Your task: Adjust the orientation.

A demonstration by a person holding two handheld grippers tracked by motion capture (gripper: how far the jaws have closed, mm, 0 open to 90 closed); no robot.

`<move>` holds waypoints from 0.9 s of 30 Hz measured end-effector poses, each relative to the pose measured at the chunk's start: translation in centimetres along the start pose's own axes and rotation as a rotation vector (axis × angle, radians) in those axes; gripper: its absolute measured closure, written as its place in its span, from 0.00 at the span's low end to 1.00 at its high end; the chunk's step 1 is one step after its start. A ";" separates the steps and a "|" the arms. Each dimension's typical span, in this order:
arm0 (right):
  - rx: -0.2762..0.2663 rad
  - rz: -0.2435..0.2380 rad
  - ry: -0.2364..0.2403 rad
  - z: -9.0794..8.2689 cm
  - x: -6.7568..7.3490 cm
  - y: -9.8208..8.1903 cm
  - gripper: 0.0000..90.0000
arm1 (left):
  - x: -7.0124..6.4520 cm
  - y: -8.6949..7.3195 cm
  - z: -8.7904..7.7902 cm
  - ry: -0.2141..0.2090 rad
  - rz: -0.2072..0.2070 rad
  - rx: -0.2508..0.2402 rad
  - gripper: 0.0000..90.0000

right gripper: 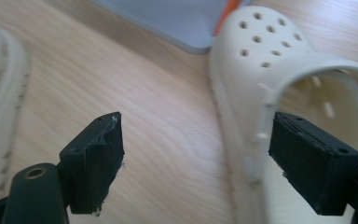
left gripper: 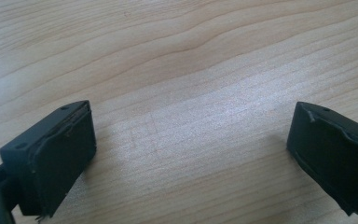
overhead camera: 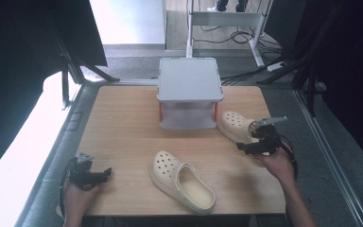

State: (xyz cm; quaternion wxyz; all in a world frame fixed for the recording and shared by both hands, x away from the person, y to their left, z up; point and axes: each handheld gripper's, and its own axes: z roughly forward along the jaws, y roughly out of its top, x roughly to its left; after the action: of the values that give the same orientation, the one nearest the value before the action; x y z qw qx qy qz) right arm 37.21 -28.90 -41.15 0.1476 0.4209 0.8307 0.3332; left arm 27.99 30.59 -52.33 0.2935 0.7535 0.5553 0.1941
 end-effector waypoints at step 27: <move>0.060 0.069 0.068 6.0 -5.0 0.7 0.85 | 0.0 0.0 0.0 0.000 0.000 0.001 0.01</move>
State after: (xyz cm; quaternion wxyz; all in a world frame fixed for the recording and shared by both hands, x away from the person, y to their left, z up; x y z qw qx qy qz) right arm 43.80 -30.05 -45.29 0.0950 0.4418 0.8299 0.3271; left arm 27.99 30.59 -52.32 0.2931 0.7537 0.5554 0.1938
